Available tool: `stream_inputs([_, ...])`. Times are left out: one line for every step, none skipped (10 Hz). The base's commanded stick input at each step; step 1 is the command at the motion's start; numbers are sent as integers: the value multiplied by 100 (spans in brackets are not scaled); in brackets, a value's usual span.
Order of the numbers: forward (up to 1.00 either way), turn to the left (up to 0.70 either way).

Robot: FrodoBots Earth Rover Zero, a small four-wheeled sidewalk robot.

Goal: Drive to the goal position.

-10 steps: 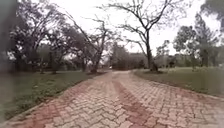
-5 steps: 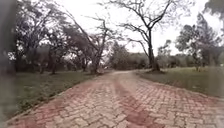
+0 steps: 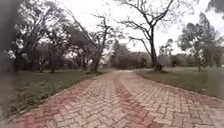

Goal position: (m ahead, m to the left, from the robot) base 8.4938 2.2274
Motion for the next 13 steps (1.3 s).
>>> stream_inputs([70, 0])
stream_inputs([70, 0])
stream_inputs([70, 0])
stream_inputs([70, 0])
stream_inputs([70, 0])
stream_inputs([70, 0])
stream_inputs([70, 0])
stream_inputs([70, 0])
stream_inputs([70, 0])
stream_inputs([70, 0])
stream_inputs([70, 0])
stream_inputs([70, 0])
stream_inputs([70, 0])
